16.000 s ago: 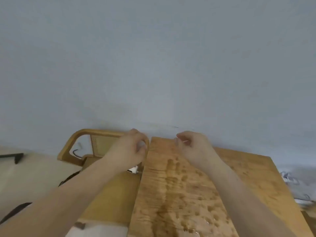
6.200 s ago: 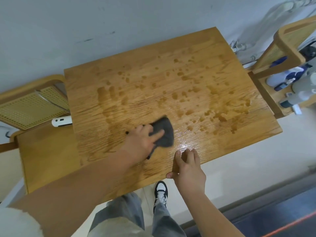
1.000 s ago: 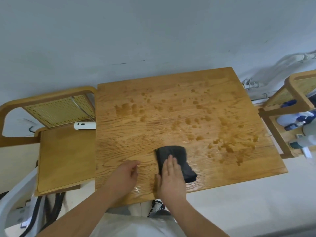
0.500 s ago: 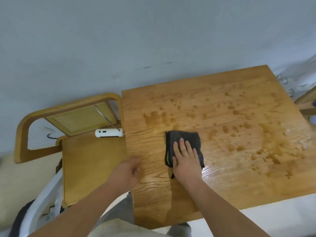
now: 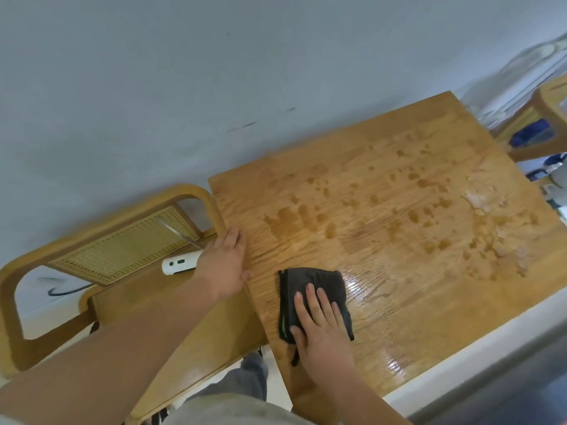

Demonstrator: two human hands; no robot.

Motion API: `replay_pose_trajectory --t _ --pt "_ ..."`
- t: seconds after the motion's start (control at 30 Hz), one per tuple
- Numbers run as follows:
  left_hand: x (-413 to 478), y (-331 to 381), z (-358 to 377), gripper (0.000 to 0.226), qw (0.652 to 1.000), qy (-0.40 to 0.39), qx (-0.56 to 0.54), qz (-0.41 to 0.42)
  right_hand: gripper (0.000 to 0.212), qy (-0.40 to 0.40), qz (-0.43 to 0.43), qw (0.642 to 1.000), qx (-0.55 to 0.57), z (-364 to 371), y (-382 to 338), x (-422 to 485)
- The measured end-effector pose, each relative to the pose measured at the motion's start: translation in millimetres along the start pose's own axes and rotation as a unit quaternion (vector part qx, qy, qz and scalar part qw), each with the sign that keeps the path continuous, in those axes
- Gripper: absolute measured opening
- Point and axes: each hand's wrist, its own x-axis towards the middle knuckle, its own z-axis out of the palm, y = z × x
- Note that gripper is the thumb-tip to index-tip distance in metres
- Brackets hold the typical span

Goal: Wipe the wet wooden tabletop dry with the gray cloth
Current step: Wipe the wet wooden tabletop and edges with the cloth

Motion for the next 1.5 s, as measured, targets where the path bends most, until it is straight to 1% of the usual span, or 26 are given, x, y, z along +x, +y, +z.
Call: replay_pose_trajectory --t 0.07,0.13,0.17,0.23,0.37,0.5,0.63,0.73,0.87,0.97,1.07,1.17,1.23,1.4,1.5 --pt "18 -11 -7 0.116 0.999 -0.021 0.045 -0.012 0.063 0.004 -0.018 1.0 -0.011 1 8 3" --pt "31 -19 -9 0.133 0.997 -0.033 0.062 -0.03 0.065 0.001 -0.038 0.999 -0.017 -2 14 8" --pt "34 -22 -9 0.139 0.996 -0.035 0.067 -0.038 0.066 0.005 -0.047 0.999 -0.02 -4 15 15" --pt "38 -24 -10 0.143 0.996 -0.042 0.066 -0.033 0.065 0.01 -0.058 0.998 -0.024 -12 17 34" --pt "43 -29 -11 0.138 0.998 -0.044 0.034 -0.027 0.065 0.019 -0.064 0.998 0.0 -46 13 98" --pt "48 -36 -16 0.12 0.999 -0.033 0.031 -0.012 0.067 0.017 -0.034 0.999 0.008 -83 2 174" --pt "53 -34 -14 0.122 0.999 -0.028 0.026 -0.028 0.068 0.017 -0.017 1.0 0.009 -107 -17 234" --pt "52 -34 -14 0.124 0.999 -0.024 0.025 -0.028 0.067 0.043 -0.013 0.999 0.016 -102 -28 238" --pt "49 -36 -14 0.123 1.0 -0.006 0.014 -0.022 0.065 0.064 -0.053 0.997 0.006 -75 -32 187" --pt "49 -41 -12 0.121 1.0 0.001 -0.007 -0.017 0.064 0.048 -0.073 0.996 -0.012 -52 -36 143" --pt "48 -46 -8 0.12 0.999 0.006 -0.04 -0.006 0.065 0.023 -0.079 0.996 -0.024 -44 -37 128" --pt "48 -50 -6 0.119 0.998 0.013 -0.059 -0.002 0.066 0.003 -0.099 0.995 -0.026 -57 -36 148" --pt "50 -51 -6 0.12 0.999 0.015 -0.051 -0.001 0.067 0.004 -0.103 0.994 -0.026 -73 -38 179" --pt "51 -45 -3 0.121 0.999 0.015 -0.042 -0.015 0.068 0.005 -0.073 0.997 -0.021 -117 -66 279" --pt "52 -46 -5 0.122 0.999 0.013 -0.04 -0.015 0.068 0.005 -0.071 0.997 -0.026 -123 -76 299"
